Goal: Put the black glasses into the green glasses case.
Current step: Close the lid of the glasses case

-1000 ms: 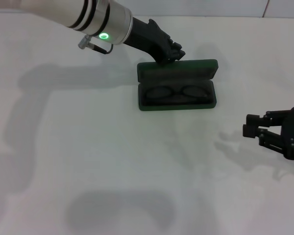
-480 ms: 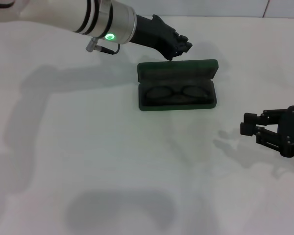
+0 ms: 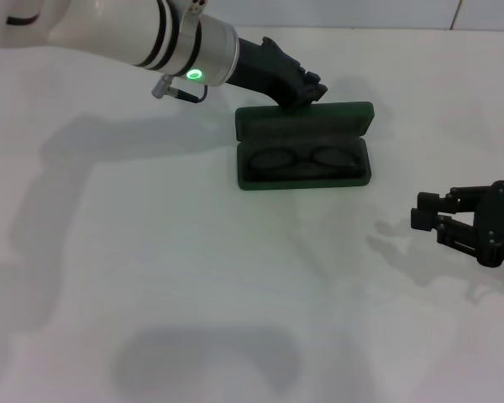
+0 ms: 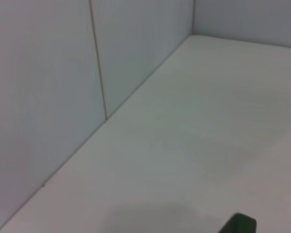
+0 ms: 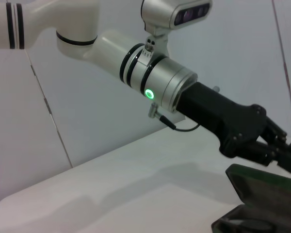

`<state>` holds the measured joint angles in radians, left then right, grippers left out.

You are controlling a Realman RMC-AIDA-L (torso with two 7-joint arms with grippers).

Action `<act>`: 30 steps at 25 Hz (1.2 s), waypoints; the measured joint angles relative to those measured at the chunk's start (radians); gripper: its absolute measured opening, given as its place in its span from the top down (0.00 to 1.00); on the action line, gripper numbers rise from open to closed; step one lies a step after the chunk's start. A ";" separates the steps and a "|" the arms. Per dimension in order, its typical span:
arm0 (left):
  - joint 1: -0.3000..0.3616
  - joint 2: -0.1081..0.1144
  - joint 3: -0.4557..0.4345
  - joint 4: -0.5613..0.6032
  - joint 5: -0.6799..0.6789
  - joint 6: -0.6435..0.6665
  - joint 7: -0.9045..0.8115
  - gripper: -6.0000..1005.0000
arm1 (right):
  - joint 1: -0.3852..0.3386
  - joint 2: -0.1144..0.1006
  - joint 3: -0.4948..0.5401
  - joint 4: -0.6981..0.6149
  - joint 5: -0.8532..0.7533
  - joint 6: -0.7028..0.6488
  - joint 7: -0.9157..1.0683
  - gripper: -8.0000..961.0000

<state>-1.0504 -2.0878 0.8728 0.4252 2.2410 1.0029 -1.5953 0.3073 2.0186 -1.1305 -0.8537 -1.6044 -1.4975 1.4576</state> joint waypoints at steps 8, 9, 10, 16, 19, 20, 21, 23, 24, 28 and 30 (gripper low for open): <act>0.007 -0.001 0.009 -0.002 0.000 -0.003 -0.002 0.85 | 0.004 0.000 0.000 0.001 0.000 0.005 -0.002 0.67; 0.007 -0.002 0.009 -0.002 0.000 -0.005 -0.002 0.85 | 0.004 0.000 0.000 0.001 0.000 0.006 -0.002 0.67; 0.007 -0.001 0.009 -0.003 -0.001 -0.007 -0.002 0.85 | 0.004 0.000 0.000 0.001 0.000 0.006 -0.002 0.67; 0.002 -0.002 0.008 -0.022 0.003 -0.008 -0.002 0.85 | 0.004 0.000 0.000 0.005 0.000 0.007 -0.003 0.66; 0.002 -0.002 0.015 -0.025 0.002 -0.005 -0.002 0.85 | 0.004 0.000 0.000 0.009 0.000 0.007 -0.005 0.65; 0.004 -0.002 0.021 -0.025 -0.002 -0.004 -0.003 0.85 | 0.004 0.000 0.000 0.009 0.000 0.007 -0.006 0.65; 0.005 -0.002 0.026 -0.025 -0.004 -0.003 -0.003 0.85 | 0.004 0.000 0.000 0.010 0.000 0.007 -0.007 0.65; 0.007 -0.001 0.029 -0.025 -0.005 -0.002 -0.004 0.85 | 0.004 0.000 0.000 0.011 0.000 0.006 -0.009 0.65; 0.008 -0.001 0.029 -0.025 -0.005 -0.001 -0.005 0.85 | 0.004 0.000 0.000 0.011 0.000 0.006 -0.009 0.65; 0.010 -0.001 0.030 -0.026 -0.002 0.022 -0.012 0.85 | 0.003 0.000 0.000 0.011 0.000 0.002 -0.010 0.64; 0.011 -0.001 0.030 -0.026 0.001 0.032 -0.014 0.85 | 0.001 0.000 0.000 0.012 0.000 0.002 -0.011 0.64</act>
<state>-1.0390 -2.0892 0.9026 0.3989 2.2423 1.0351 -1.6094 0.3085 2.0187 -1.1306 -0.8421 -1.6045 -1.4956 1.4466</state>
